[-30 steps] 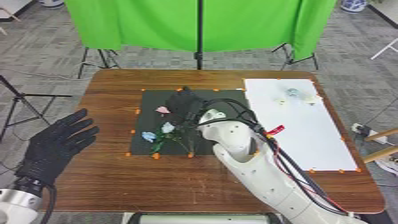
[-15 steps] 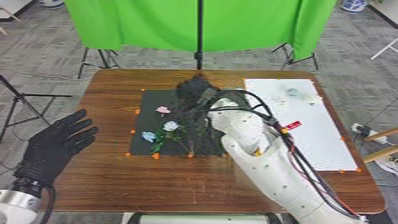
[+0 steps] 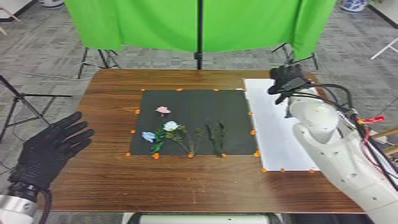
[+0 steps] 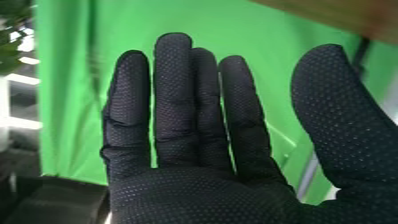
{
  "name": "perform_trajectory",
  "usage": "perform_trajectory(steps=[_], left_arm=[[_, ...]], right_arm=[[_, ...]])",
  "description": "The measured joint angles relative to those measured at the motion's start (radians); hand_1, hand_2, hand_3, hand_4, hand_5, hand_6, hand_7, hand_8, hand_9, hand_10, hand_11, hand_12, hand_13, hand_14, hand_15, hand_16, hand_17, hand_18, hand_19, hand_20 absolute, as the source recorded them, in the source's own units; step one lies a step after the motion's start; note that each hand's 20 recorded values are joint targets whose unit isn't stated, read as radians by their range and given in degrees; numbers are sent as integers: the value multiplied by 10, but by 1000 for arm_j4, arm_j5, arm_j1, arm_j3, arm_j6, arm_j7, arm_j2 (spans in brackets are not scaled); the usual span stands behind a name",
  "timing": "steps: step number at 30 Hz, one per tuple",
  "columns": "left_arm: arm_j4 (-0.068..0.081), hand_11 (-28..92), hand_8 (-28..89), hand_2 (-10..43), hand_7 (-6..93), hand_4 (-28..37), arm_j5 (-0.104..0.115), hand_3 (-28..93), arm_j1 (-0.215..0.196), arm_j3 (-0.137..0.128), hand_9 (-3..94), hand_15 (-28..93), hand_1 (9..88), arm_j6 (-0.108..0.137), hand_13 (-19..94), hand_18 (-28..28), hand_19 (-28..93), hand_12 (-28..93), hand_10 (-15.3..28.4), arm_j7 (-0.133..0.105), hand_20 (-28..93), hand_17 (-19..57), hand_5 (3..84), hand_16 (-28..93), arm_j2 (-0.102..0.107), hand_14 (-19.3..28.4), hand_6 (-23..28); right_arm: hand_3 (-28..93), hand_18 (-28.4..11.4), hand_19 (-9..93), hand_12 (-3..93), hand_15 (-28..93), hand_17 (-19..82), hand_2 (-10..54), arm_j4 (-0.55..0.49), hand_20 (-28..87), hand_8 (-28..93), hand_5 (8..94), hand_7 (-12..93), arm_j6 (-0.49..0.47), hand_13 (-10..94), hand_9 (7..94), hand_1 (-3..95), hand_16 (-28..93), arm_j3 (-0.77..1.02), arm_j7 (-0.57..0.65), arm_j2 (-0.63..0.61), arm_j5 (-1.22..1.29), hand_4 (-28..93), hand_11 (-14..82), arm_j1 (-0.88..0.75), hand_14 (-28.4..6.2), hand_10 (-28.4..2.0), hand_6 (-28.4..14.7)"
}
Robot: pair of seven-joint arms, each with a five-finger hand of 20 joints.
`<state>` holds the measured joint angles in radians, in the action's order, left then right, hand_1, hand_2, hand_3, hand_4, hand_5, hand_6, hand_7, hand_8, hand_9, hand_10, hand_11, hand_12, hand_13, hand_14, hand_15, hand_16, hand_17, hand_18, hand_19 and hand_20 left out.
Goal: Arrange flowers
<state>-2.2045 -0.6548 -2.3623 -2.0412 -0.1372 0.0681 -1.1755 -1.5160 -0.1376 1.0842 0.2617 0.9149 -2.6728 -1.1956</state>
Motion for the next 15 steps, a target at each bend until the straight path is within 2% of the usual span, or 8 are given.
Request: perform_trajectory(steps=[8,11,12,14,15], left_arm=[[0,255,-105,5,213,-234,0,720,1,0,284,342,254,0,232,210,441,138,122,0,63,-109,359,-7,0,148,25],[0,255,-105,5,212,-234,0,720,1,0,285,340,254,0,232,210,441,137,122,0,64,-109,359,-8,0,147,25],[0,255,-105,4,212,-234,0,721,1,0,285,341,254,0,232,210,441,137,122,0,64,-109,359,-8,0,147,25],[0,255,-104,4,212,-234,0,721,1,0,284,341,253,0,232,210,441,138,122,0,64,-109,359,-8,0,148,25],[0,255,-104,4,212,-234,0,721,1,0,284,341,253,0,232,210,441,138,122,1,64,-109,359,-8,0,148,25]], right_arm=[[890,-153,758,207,579,241,-95,-6,365,-241,477,387,4,538,508,286,148,31,-1,-41,-26,-283,462,-101,-44,-84,-9],[879,-153,775,219,567,270,-95,8,375,-249,517,398,6,603,573,320,164,21,-1,-41,-31,-283,448,-107,-32,-76,5],[854,-154,781,256,552,279,-95,15,378,-250,539,398,13,633,609,343,192,16,-1,-41,-32,-283,406,-106,-25,-65,11],[785,-157,791,380,515,302,-95,37,389,-172,572,425,52,703,728,403,275,1,-1,-41,-34,-283,257,-103,-7,-34,21],[772,-158,799,409,512,314,-95,54,394,-153,588,447,87,729,770,423,293,-10,-1,-41,-35,-283,228,-99,-4,-26,21]])
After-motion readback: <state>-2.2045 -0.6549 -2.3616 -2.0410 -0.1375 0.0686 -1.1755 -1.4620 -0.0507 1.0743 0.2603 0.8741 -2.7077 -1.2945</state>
